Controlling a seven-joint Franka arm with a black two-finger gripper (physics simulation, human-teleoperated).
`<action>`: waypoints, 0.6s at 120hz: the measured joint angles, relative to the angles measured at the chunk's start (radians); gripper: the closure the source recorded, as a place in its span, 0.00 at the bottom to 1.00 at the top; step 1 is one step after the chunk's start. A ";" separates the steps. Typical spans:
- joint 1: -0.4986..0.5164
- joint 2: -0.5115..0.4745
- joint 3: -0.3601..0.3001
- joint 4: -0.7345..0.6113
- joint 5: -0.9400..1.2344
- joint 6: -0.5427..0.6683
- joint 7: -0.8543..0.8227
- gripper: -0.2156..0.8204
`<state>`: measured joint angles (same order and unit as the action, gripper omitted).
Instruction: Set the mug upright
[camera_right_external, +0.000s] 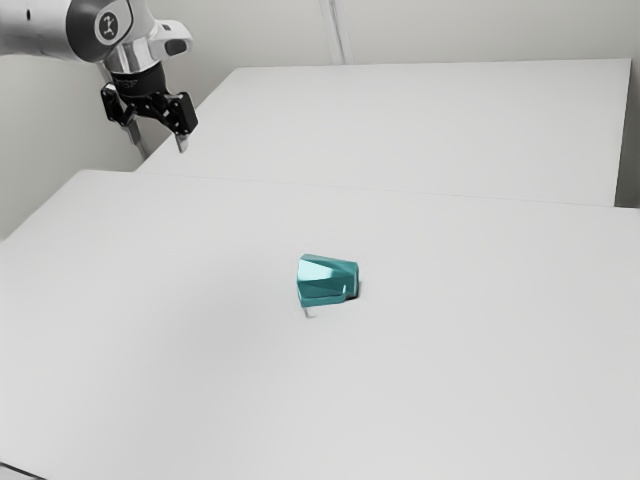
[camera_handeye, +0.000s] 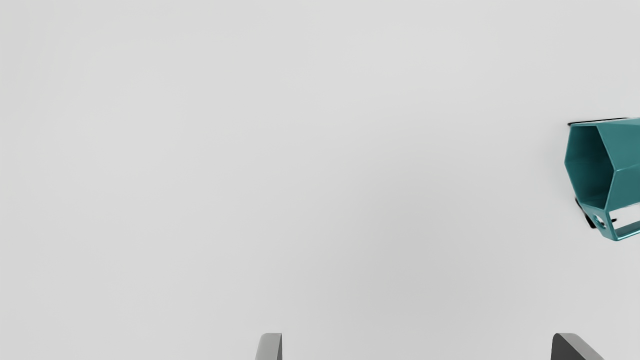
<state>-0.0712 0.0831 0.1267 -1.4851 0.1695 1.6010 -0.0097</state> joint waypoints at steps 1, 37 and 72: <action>0.000 0.000 0.000 0.000 0.000 0.000 0.000 0.23; 0.017 -0.010 0.015 -0.075 -0.140 0.115 -0.013 0.23; 0.028 -0.019 0.082 -0.319 -0.471 0.337 -0.016 0.23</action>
<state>-0.0429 0.0646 0.2092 -1.8043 -0.3011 1.9380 -0.0253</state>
